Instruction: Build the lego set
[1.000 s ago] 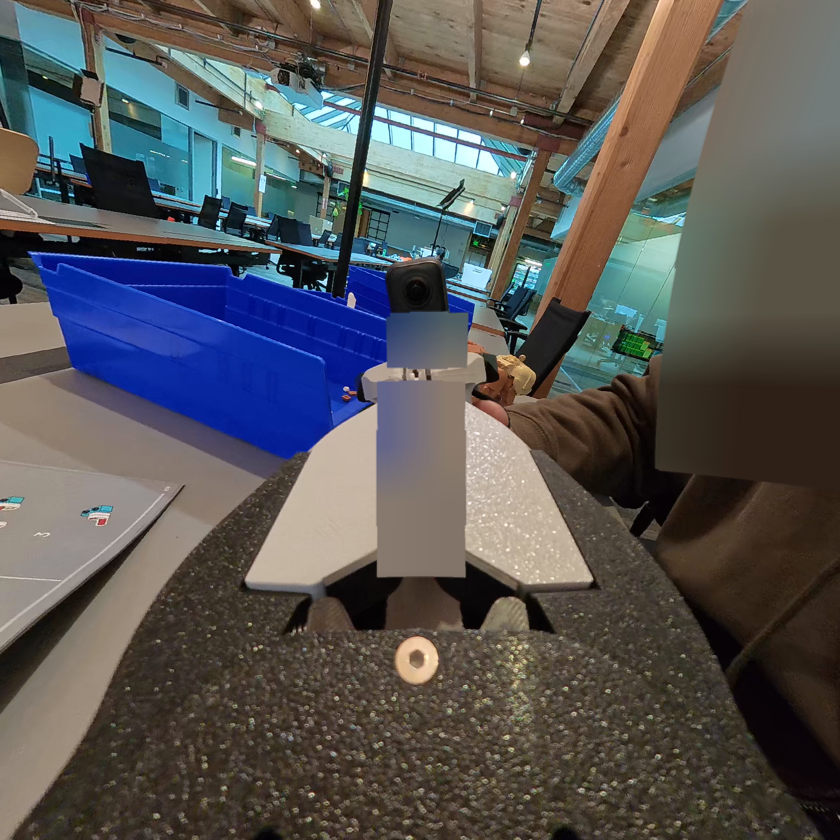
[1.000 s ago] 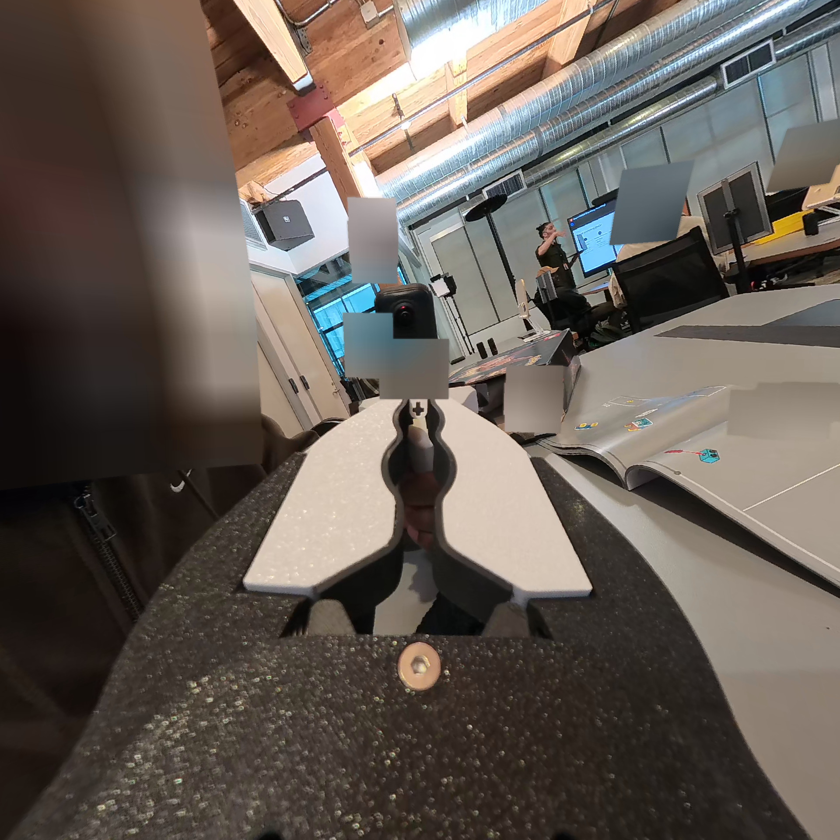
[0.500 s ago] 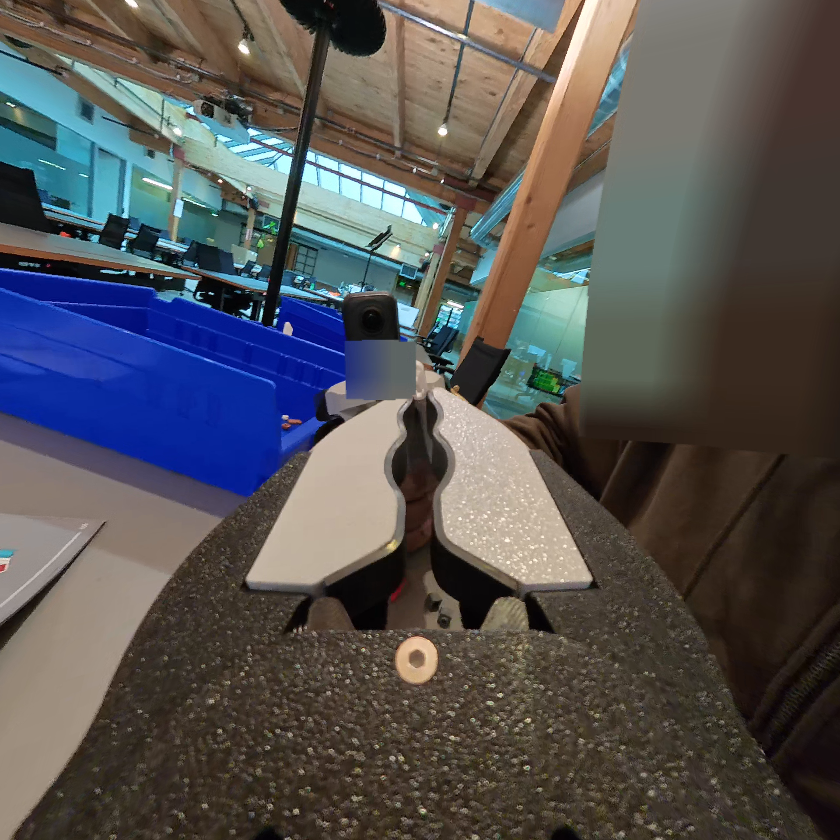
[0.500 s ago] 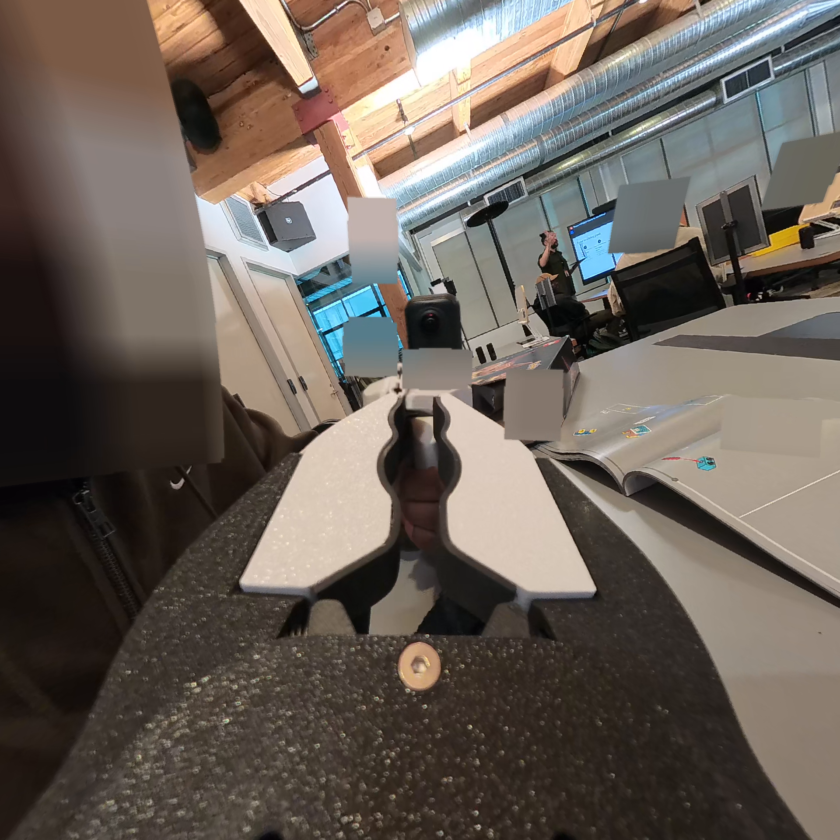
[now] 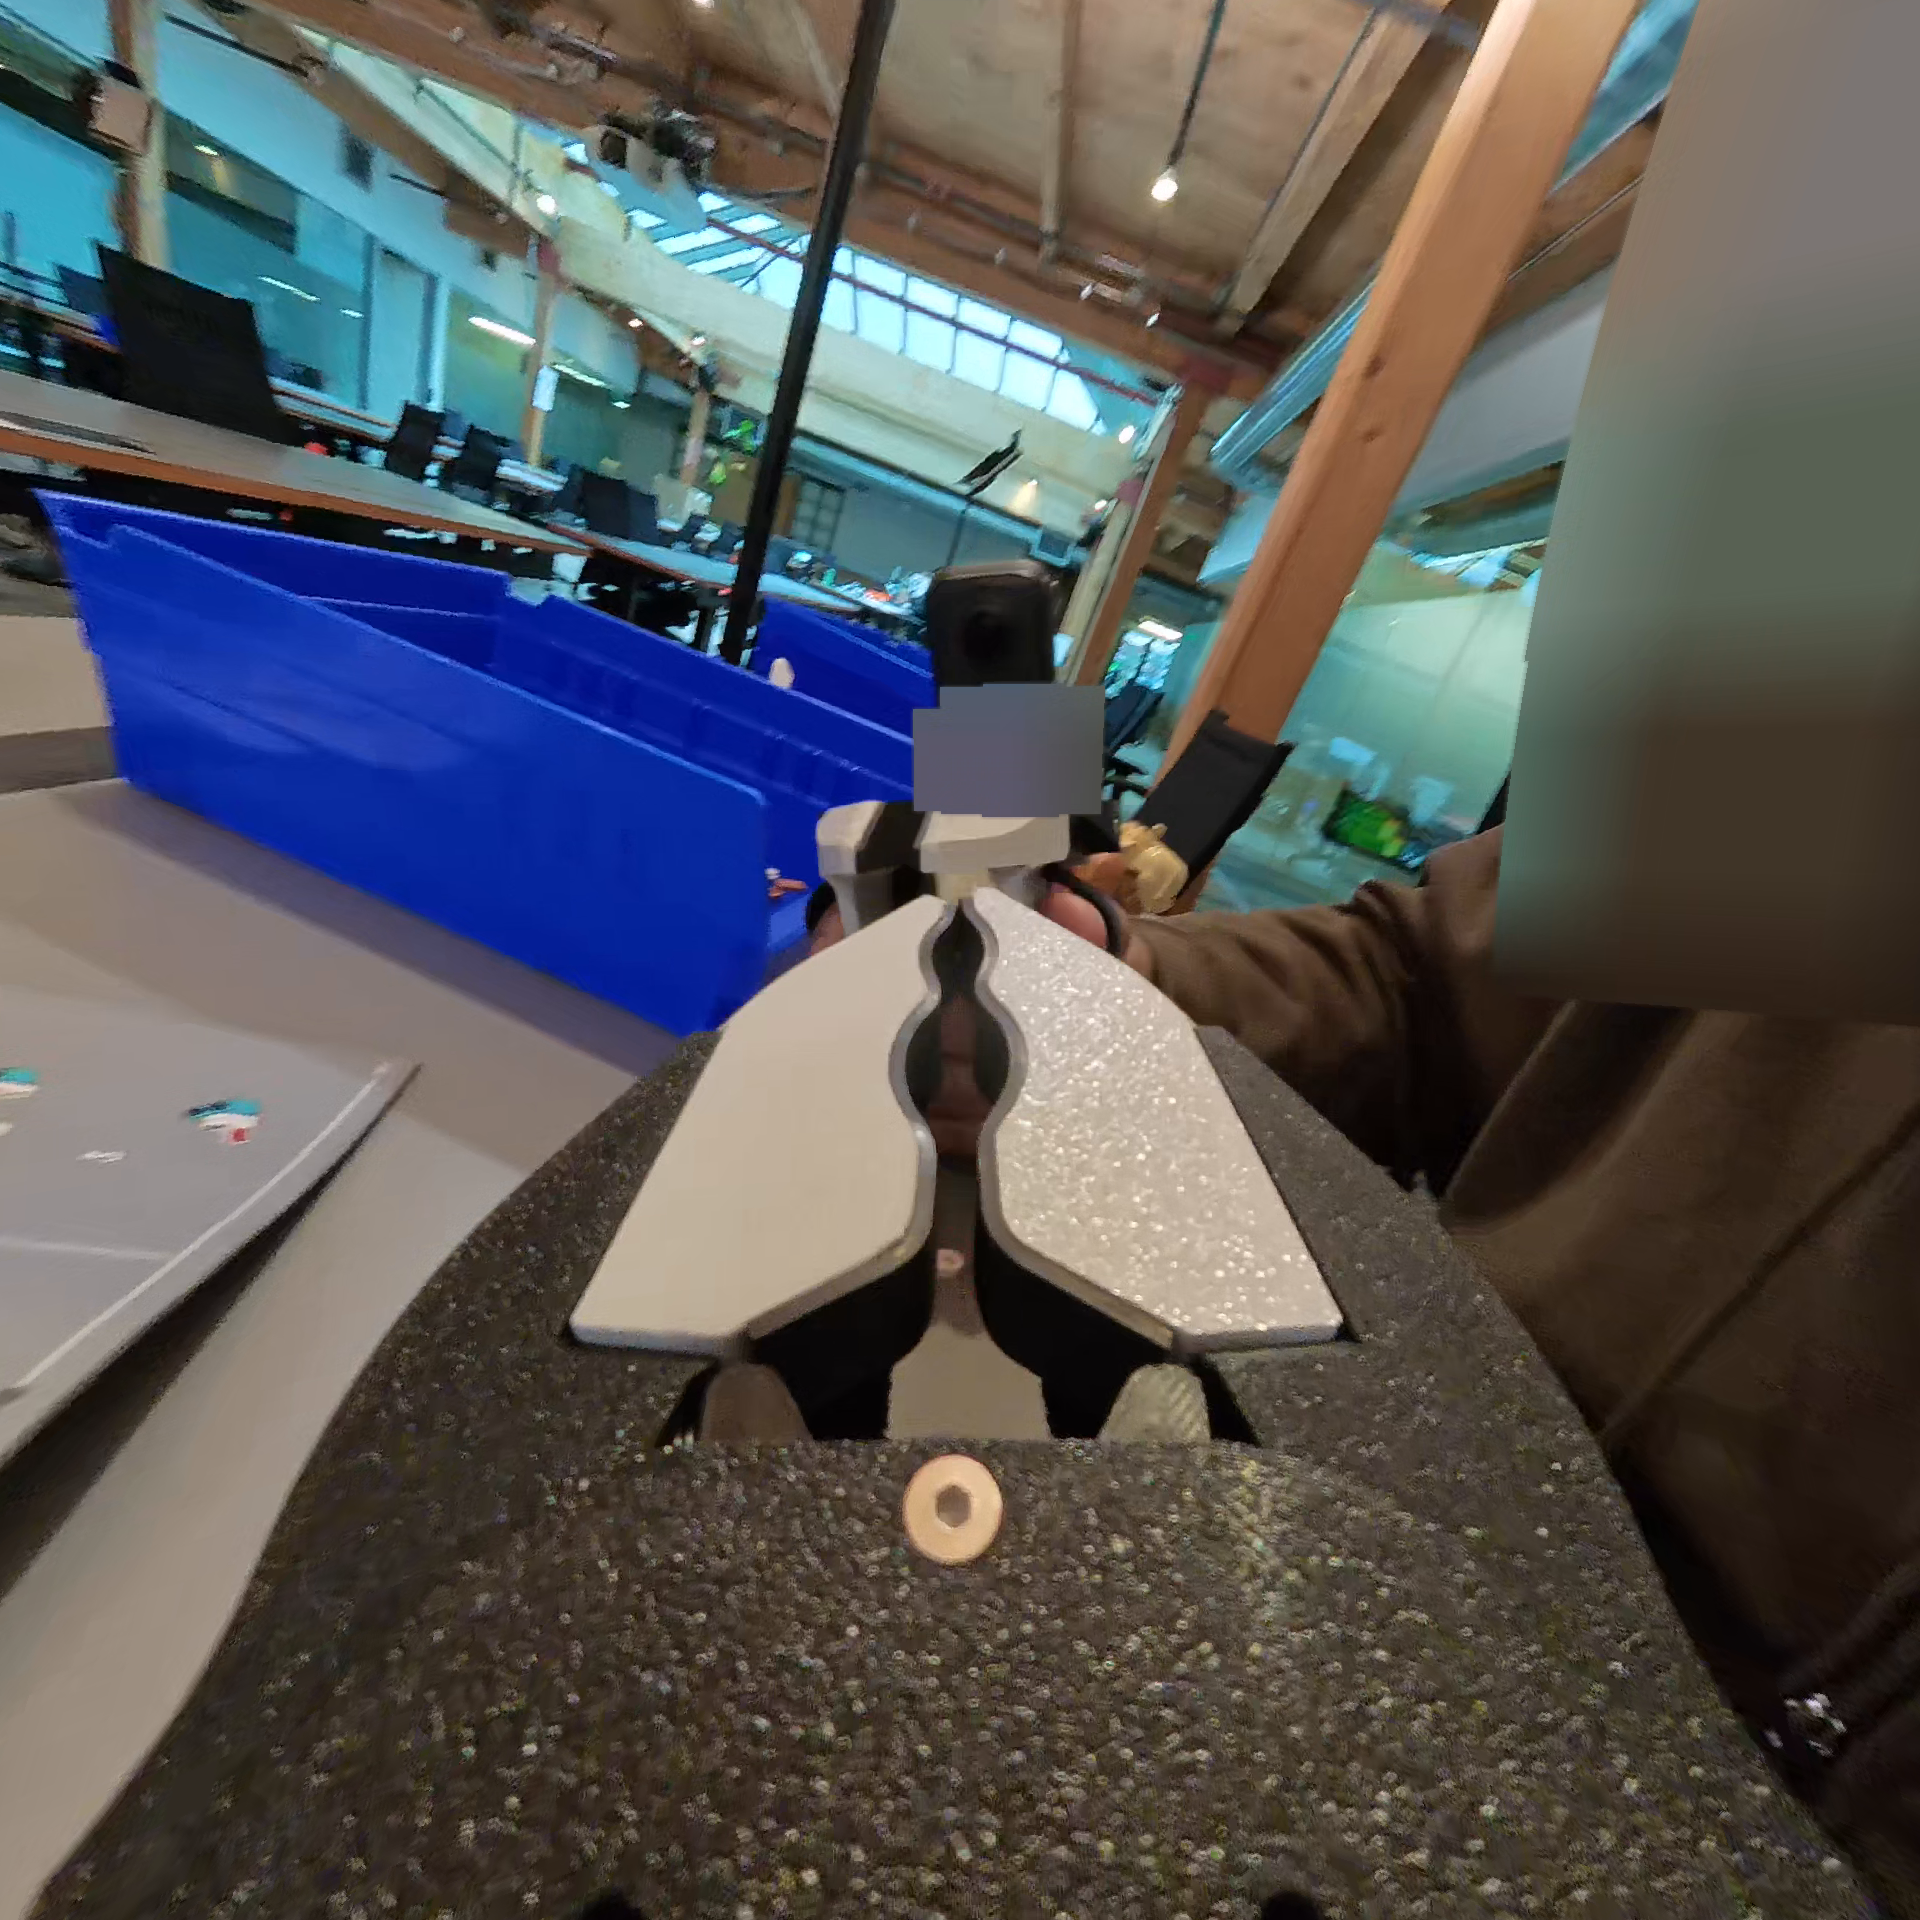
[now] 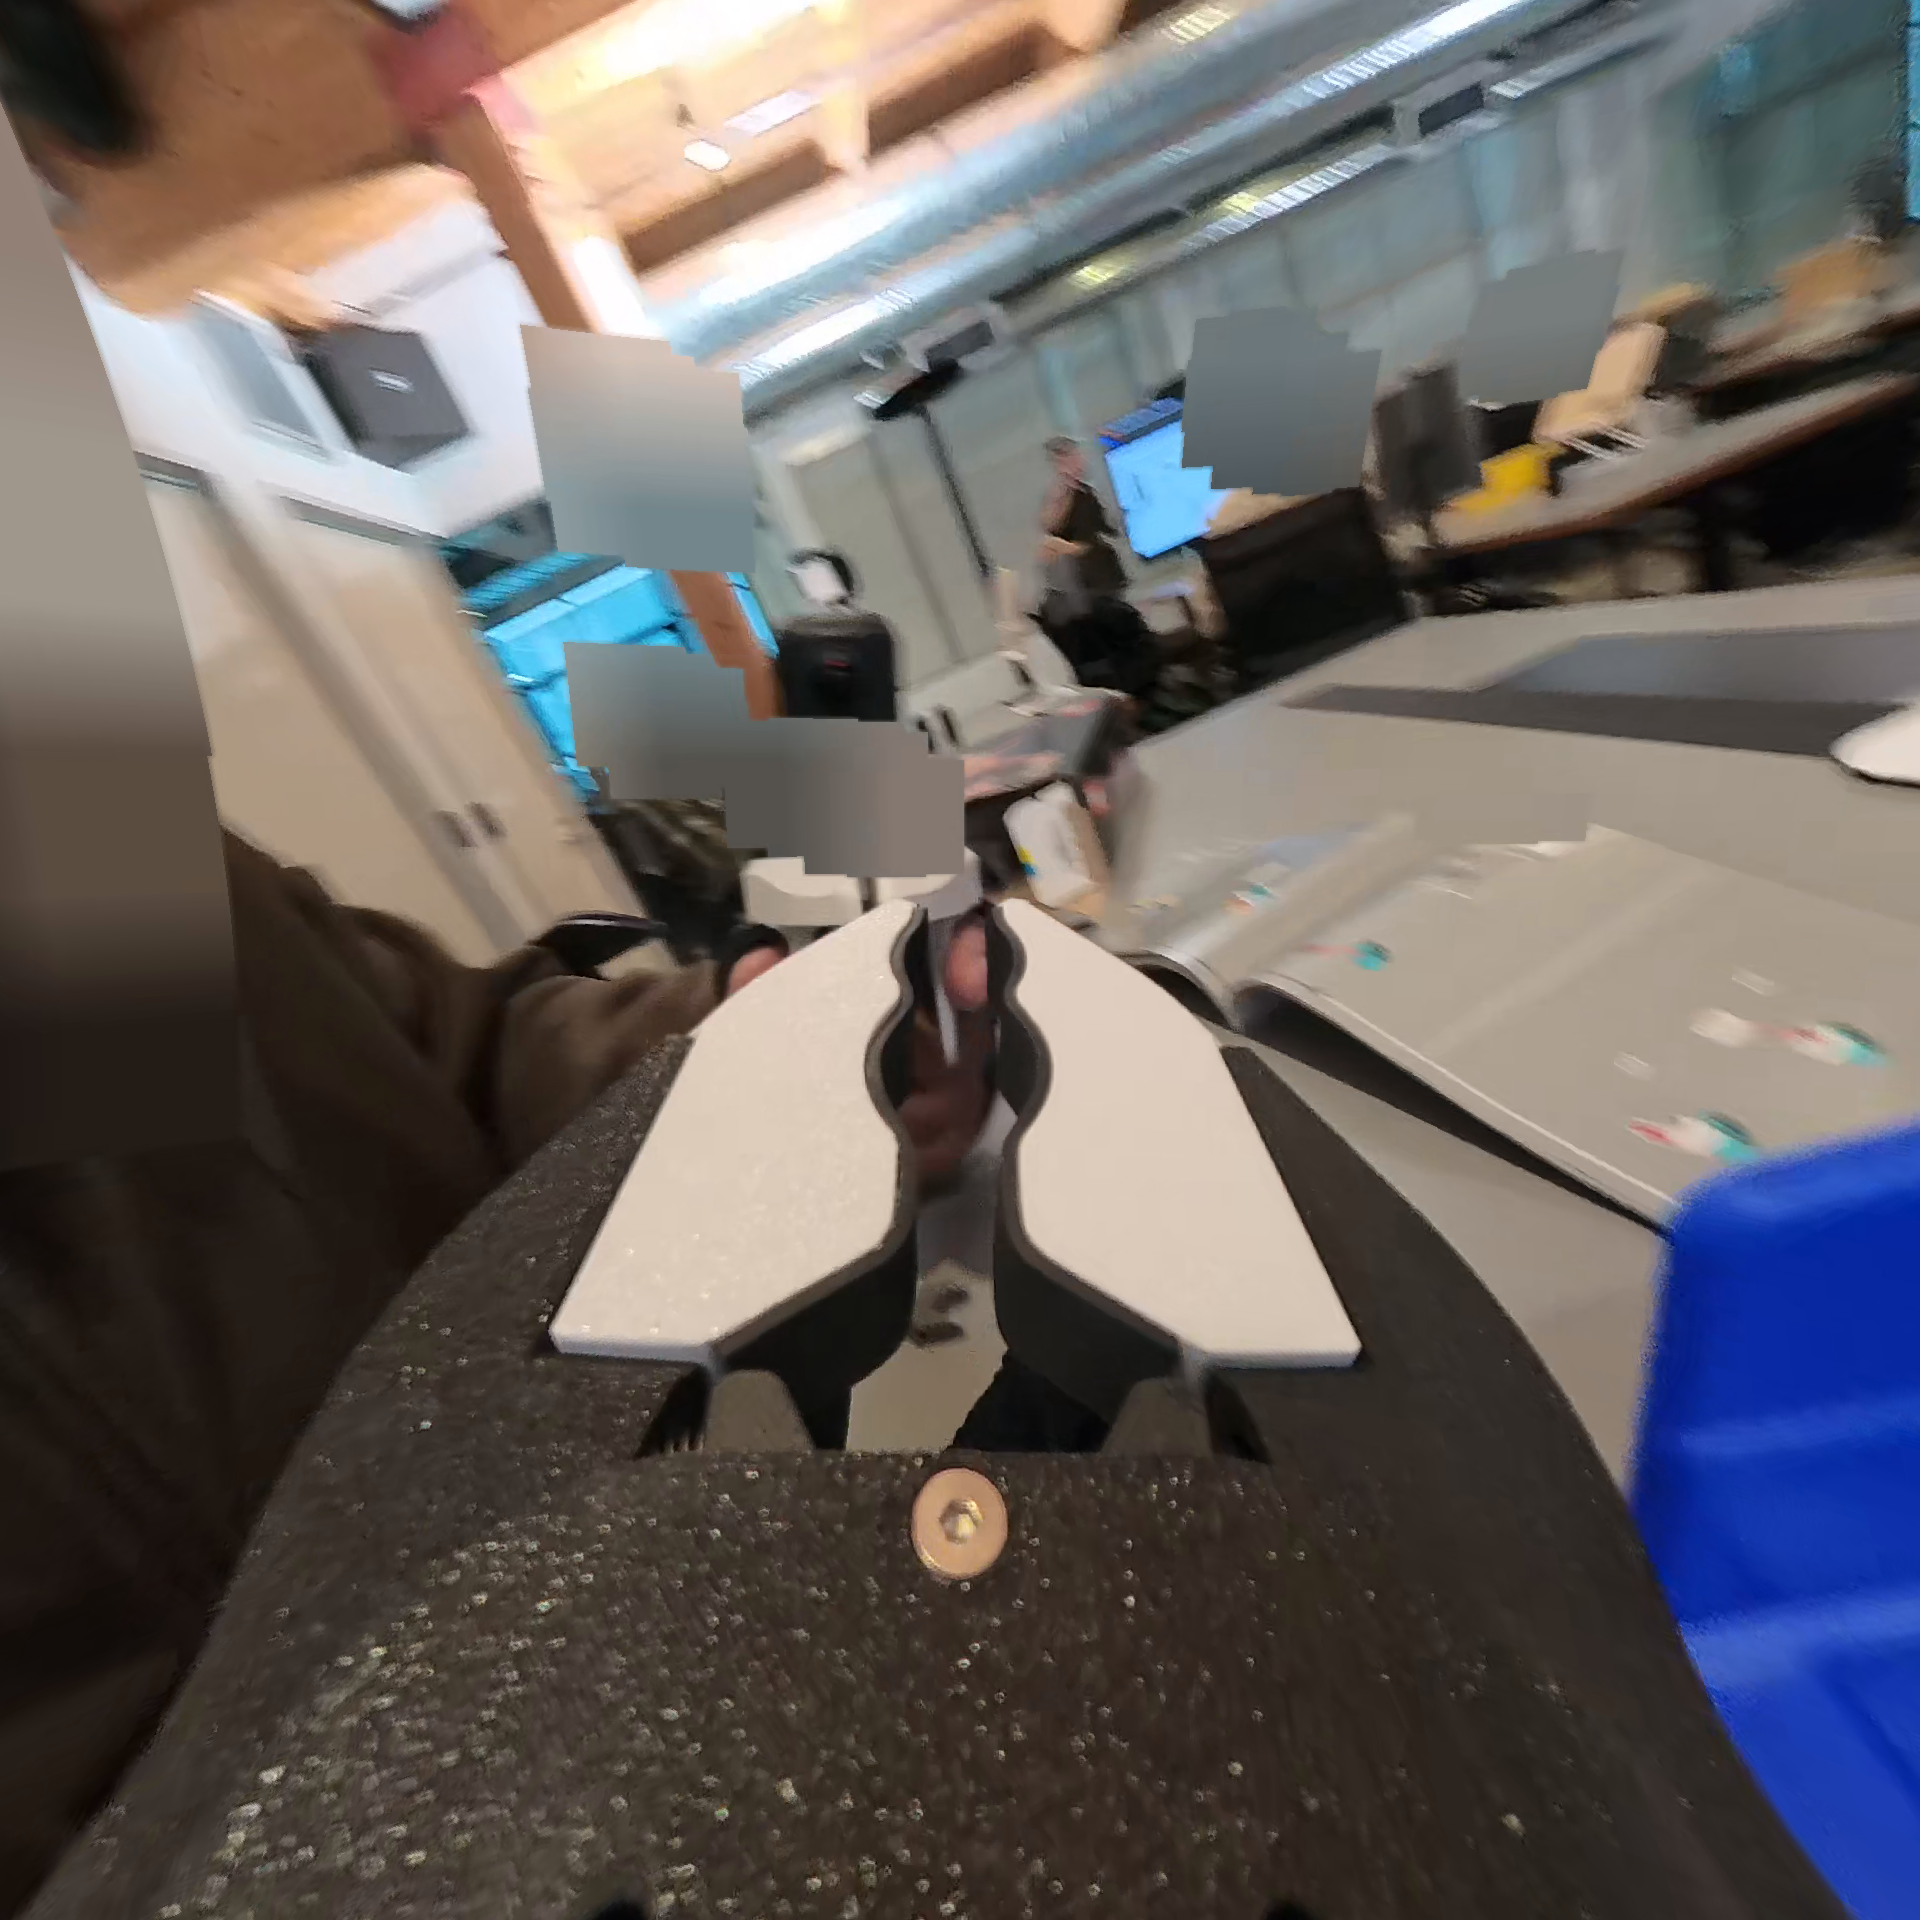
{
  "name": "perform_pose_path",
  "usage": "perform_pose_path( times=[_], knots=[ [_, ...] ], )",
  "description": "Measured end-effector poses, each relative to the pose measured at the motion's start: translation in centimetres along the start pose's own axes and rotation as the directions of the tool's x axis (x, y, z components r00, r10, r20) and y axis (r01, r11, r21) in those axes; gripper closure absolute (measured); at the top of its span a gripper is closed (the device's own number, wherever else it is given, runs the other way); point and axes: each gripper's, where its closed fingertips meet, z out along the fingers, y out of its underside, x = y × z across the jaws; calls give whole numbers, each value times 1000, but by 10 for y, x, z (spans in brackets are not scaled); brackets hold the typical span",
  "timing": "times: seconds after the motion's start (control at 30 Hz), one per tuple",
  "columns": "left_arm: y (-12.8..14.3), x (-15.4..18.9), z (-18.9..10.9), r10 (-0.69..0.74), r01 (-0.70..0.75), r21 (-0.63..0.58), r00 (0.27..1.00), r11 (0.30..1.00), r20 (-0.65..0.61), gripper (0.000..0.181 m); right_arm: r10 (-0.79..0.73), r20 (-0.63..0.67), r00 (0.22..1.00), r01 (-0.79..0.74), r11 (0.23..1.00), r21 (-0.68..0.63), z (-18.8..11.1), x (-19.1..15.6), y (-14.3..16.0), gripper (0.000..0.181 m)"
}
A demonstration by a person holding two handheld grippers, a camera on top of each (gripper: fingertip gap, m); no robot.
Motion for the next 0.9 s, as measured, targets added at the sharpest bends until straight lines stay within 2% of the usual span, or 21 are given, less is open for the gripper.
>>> perform_pose_path(
  times=[0.2, 0.37, 0.6, 0.77, 0.9],
  knots=[
    [-3, -14, -7, 72, -69, -35, 992, 997, 107, 181, -62, -131, 990, 64, 998, 14, -7, 15, -3, 172],
    [-5, -24, -13, 103, -95, -56, 983, 994, 151, 181, -67, -129, 989, 73, 996, 42, -10, 14, -6, 174],
    [14, -12, -7, 113, -103, -154, 992, 983, 54, 181, -72, -84, 994, 75, 997, 33, -10, 8, -4, 174],
    [23, 8, -3, 177, -181, -216, 984, 959, -34, 181, -56, -80, 995, 60, 997, 46, -11, 9, -6, 174],
    [34, 33, -2, 229, -264, -274, 961, 925, -156, 181, -66, -76, 995, 69, 997, 42, -12, 7, -5, 174]
  ],
)
